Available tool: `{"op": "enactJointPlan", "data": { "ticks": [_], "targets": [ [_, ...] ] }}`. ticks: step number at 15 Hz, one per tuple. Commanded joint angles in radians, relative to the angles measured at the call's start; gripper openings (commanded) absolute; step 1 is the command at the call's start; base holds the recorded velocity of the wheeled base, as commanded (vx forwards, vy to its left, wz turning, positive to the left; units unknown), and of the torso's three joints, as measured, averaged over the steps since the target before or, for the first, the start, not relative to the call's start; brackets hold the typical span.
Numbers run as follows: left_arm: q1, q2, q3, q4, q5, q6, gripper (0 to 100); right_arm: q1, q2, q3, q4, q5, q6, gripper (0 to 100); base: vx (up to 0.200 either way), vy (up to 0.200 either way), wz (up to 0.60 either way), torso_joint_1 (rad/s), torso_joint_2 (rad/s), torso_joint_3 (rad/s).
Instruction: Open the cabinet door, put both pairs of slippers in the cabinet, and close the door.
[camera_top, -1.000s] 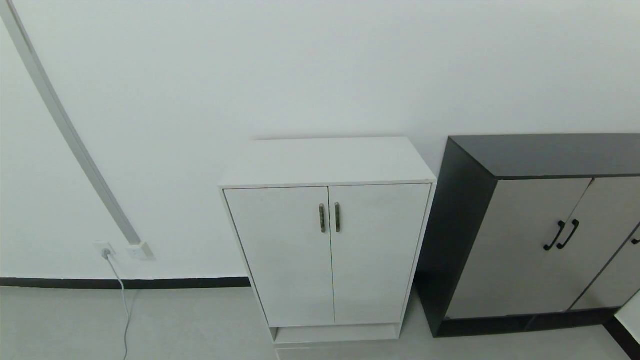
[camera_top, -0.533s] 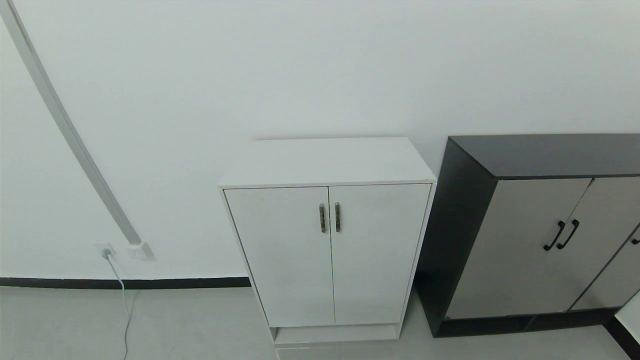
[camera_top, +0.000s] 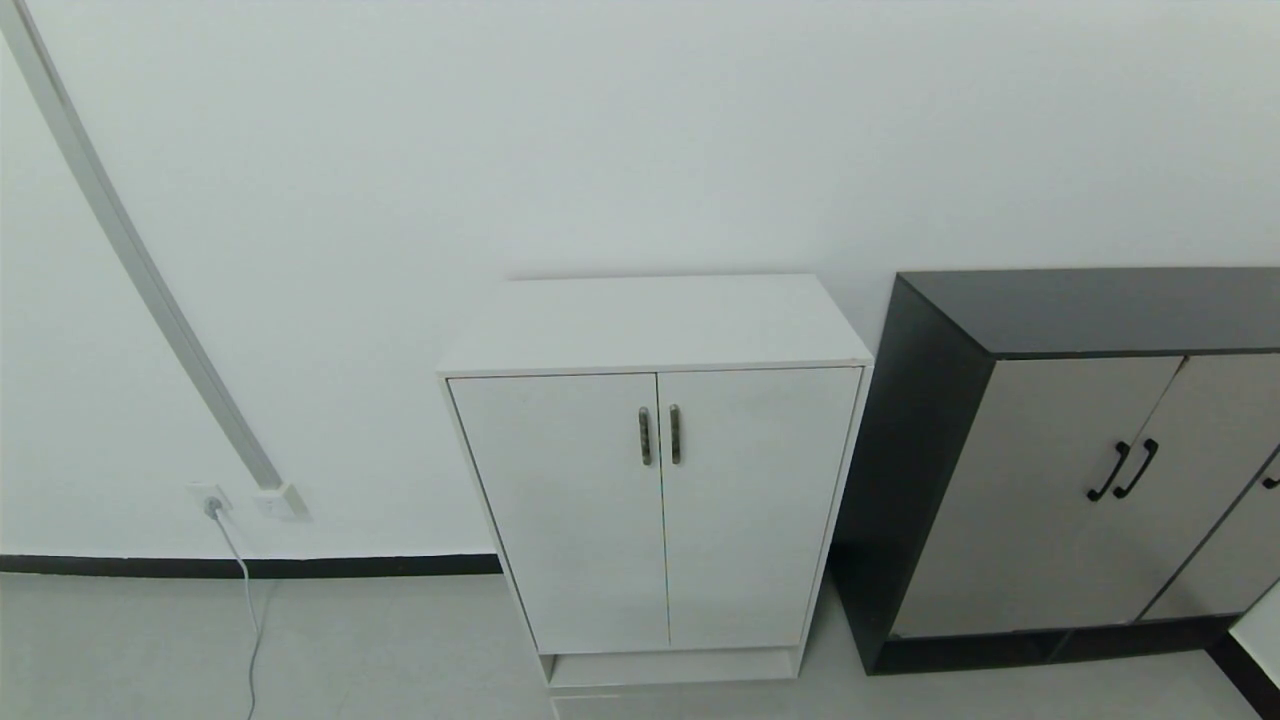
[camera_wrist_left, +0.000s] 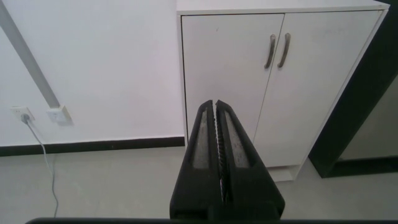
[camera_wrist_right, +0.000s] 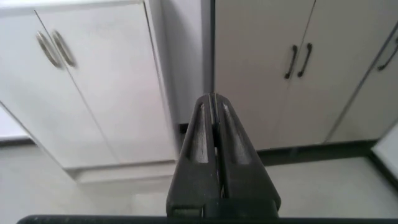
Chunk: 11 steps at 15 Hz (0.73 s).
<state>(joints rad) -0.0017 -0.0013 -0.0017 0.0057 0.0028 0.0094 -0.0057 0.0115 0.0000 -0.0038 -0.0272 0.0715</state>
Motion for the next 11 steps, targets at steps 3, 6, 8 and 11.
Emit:
{"op": "enactJointPlan", "data": {
  "ticks": [3,6,8,11],
  "targets": [
    [0.000,0.001,0.000,0.000,0.000,0.000,0,0.003,-0.010,0.000,-0.002,-0.016,0.005,0,0.000,0.000,0.00,0.000,0.00,0.000],
    [0.000,0.001,0.000,0.000,0.000,0.000,0,0.003,-0.010,0.000,-0.002,-0.011,0.002,0,0.000,0.000,0.00,0.000,0.00,0.000],
    [0.000,0.001,0.002,0.000,0.000,0.000,0,0.003,-0.010,0.000,-0.002,-0.011,0.002,0,0.000,0.000,0.00,0.000,0.00,0.000],
    [0.000,0.001,0.000,0.000,0.000,0.001,0,0.003,-0.010,0.000,-0.001,-0.010,-0.002,0,0.000,0.000,0.00,0.000,0.00,0.000]
  ]
}}
